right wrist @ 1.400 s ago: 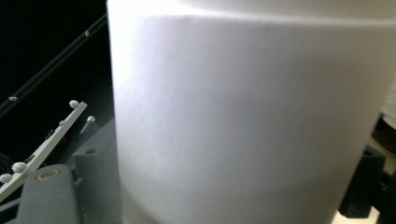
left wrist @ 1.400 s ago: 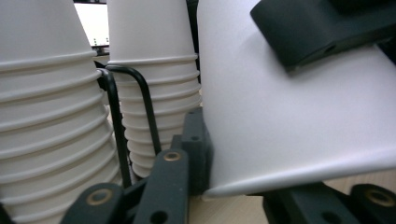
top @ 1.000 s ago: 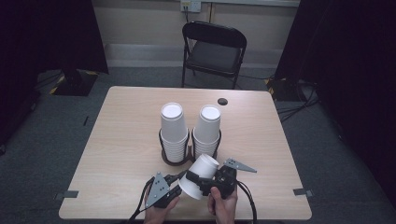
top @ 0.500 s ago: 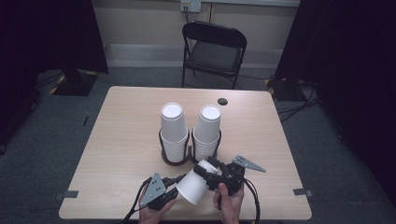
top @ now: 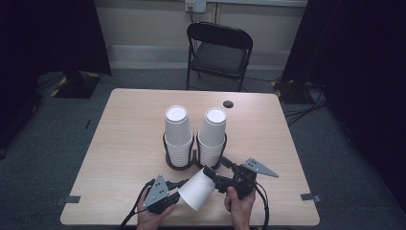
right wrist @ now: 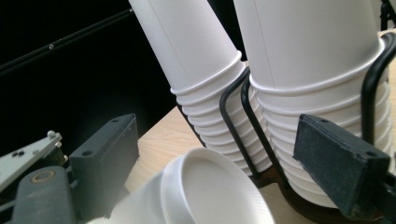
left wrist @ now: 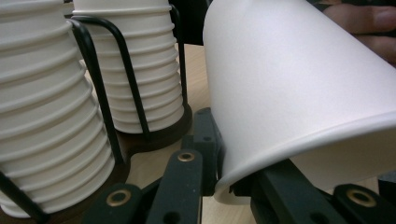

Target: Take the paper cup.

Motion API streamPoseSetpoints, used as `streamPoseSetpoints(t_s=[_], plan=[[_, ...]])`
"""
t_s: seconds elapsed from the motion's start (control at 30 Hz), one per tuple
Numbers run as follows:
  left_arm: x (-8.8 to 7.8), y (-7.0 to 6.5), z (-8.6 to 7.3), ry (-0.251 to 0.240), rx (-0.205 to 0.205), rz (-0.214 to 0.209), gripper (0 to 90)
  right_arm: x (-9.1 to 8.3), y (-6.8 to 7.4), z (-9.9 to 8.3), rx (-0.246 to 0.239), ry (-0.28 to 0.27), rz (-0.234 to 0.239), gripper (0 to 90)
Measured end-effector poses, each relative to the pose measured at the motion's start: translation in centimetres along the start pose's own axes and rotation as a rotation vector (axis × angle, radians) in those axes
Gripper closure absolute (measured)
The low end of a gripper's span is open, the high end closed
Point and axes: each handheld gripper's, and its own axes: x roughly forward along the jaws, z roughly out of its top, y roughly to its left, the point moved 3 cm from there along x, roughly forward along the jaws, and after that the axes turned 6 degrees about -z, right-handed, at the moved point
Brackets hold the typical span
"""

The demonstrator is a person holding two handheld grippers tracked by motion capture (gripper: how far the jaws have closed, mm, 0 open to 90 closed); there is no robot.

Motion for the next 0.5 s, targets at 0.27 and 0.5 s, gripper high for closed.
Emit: streamPoseSetpoints(t_s=[0.27,0.5], plan=[[-0.7,1.3,0.1,0.037,-0.041,-0.008,84.7,-0.6,-0.1,-0.1,-0.077,-0.022,-0.023,12.9],[-1.5,2.2,0.3,0.074,-0.044,-0.006,84.8,-1.6,-0.5,-0.5,-0.131,-0.036,-0.030,12.9]])
